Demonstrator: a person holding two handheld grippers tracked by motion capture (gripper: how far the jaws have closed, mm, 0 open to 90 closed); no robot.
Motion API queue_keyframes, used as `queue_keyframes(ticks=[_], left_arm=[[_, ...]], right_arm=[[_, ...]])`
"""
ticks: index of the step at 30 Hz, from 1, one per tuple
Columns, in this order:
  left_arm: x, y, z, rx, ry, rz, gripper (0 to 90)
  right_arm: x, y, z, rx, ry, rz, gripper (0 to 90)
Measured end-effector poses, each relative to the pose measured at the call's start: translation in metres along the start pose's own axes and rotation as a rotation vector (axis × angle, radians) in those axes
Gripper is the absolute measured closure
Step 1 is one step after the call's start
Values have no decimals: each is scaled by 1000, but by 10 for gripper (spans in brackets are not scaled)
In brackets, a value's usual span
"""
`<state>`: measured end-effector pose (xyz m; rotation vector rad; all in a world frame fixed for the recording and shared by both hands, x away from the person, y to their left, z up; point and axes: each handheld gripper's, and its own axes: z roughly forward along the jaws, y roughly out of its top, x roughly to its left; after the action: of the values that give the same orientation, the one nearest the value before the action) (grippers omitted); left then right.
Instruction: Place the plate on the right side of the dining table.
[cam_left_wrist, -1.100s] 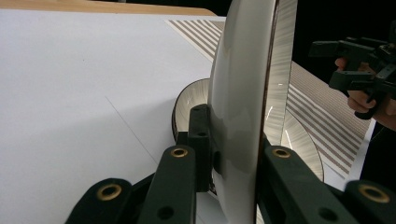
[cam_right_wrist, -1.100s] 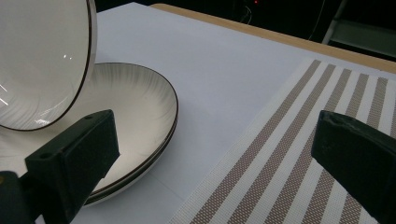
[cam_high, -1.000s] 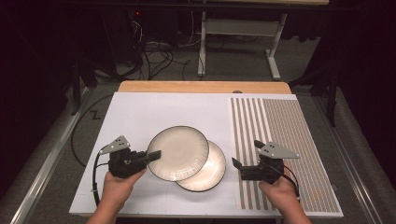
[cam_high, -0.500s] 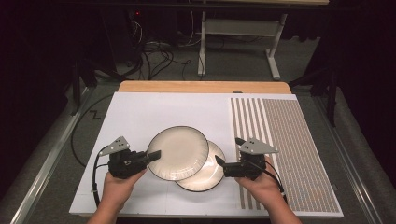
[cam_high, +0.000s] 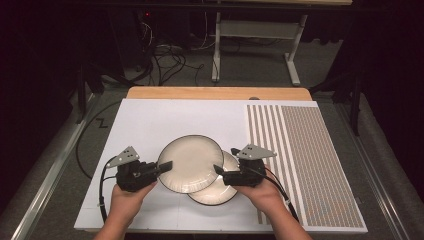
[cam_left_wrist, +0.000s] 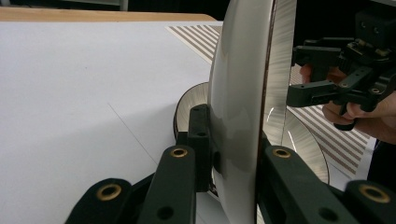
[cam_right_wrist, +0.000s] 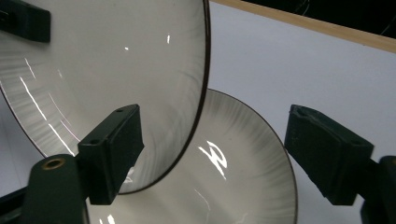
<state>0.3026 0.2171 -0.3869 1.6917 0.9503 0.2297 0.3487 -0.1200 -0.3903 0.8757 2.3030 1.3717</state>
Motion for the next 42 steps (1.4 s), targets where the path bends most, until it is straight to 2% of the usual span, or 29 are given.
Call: queue_keyframes(ticks=[2,4,9,15,18,21,26,32,38,42], left_arm=[[0,0,0,-1,2,0,796],[0,0,0,-2,5,3,796],[0,0,0,-1,8,9,795],[0,0,0,-1,10,11,794],[0,-1,-1,-1,8,9,794],[0,-1,0,-3,3,7,795],[5,-2,-1,-11,-31,-37,801],[1,-2,0,-9,-40,-30,800],[-7,-1,2,-27,-40,-25,798],[-13,0,3,-62,-33,-22,797]], right_arm=[[0,2,4,-5,20,11,253],[2,2,6,-6,39,9,352],[6,2,9,-11,48,3,490],[4,2,10,-26,100,60,651],[5,3,10,-29,100,63,732],[1,2,9,-26,112,107,799],[-2,2,7,-27,147,158,837],[-3,3,-2,-19,167,204,862],[-4,4,-12,-34,162,203,868],[-6,4,-18,-37,163,198,869]])
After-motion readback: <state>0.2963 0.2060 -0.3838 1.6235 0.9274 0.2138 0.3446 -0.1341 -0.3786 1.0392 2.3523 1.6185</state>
